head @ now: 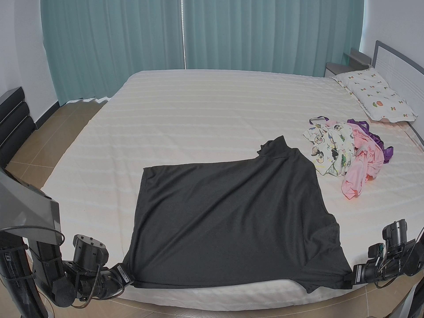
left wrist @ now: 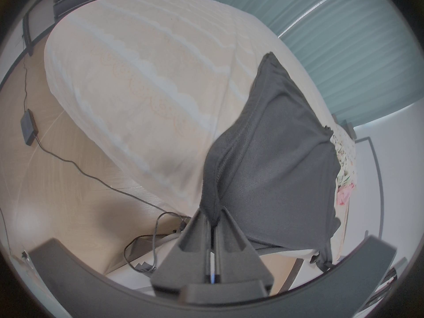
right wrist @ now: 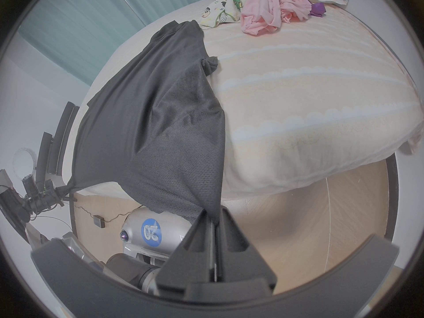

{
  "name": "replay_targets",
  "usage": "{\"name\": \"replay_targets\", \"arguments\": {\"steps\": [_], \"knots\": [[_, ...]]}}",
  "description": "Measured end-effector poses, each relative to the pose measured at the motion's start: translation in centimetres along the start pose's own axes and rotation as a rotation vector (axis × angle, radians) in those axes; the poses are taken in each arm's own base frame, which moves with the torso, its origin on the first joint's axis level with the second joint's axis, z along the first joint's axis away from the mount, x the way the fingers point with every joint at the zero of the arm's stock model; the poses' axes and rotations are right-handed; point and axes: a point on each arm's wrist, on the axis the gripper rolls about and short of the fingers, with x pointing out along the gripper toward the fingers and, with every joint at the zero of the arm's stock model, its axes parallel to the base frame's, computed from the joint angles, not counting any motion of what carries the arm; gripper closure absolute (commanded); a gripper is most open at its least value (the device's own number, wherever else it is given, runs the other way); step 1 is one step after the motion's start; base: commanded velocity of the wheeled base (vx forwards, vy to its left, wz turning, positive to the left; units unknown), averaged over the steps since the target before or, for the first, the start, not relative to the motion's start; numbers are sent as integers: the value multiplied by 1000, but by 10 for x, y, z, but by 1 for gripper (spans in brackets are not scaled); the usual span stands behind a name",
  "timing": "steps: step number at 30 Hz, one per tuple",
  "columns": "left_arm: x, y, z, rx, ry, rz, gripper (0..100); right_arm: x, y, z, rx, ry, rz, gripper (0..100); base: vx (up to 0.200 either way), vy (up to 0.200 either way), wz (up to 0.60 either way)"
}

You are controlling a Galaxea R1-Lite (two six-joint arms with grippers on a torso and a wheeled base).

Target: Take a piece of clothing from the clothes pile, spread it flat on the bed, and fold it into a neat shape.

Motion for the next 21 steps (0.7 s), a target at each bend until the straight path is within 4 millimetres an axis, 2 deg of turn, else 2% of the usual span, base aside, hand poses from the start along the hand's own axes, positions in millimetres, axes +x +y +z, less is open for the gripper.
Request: {"name": "replay_targets", "arguments": {"steps": [11,21], "knots": [[-4,0,-13,47,49,62,100,-3,-2,-4,-6,29,-16,100,0,0,0],[-27,-14,0,27,-53,-60,100,-20,6,12,59,-109,87,100,0,0,0]]}}
